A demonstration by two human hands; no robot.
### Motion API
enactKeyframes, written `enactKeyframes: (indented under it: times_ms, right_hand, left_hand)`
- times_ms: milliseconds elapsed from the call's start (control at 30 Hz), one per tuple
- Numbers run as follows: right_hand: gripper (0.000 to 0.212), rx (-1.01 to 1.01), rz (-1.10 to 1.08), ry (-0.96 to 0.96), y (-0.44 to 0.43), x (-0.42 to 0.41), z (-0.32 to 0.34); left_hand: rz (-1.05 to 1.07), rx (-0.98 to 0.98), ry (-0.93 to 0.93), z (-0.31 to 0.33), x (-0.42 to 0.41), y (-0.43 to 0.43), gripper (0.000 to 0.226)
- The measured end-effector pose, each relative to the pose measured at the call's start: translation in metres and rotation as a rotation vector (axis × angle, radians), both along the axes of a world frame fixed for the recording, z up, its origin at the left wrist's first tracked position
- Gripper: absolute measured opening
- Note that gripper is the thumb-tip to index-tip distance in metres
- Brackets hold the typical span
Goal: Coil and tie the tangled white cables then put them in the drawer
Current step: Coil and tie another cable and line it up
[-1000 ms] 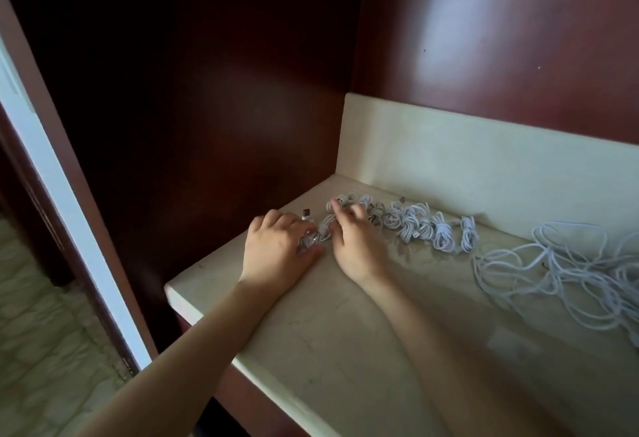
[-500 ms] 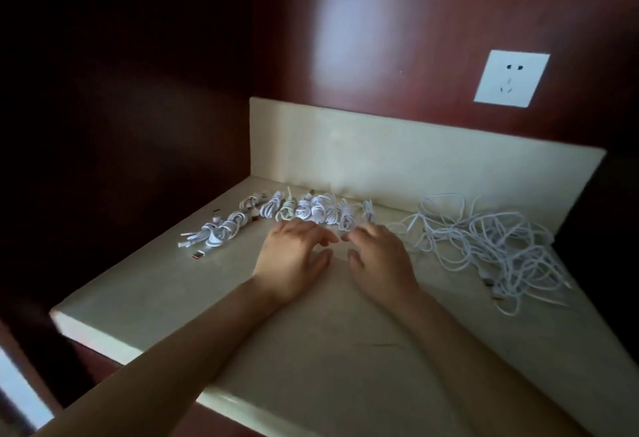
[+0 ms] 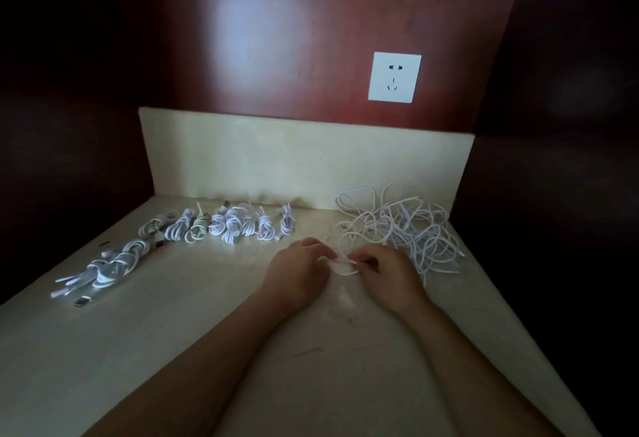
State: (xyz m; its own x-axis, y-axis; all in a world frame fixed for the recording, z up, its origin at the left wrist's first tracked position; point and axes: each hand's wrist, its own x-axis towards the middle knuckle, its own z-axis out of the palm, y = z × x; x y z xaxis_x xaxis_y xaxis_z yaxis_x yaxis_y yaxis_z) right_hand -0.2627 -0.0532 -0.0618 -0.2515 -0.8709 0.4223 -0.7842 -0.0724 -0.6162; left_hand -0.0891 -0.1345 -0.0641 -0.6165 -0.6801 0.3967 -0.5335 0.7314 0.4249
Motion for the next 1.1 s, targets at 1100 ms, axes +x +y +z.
enactKeyframes:
  times_ms: [1100]
  right_hand:
    - [0.034, -0.163, 0.074, 0.374, 0.001, 0.053, 0.005]
  left_hand:
    - [-0.23, 1.619, 1.021, 0.045, 0.035, 0.004, 0.014]
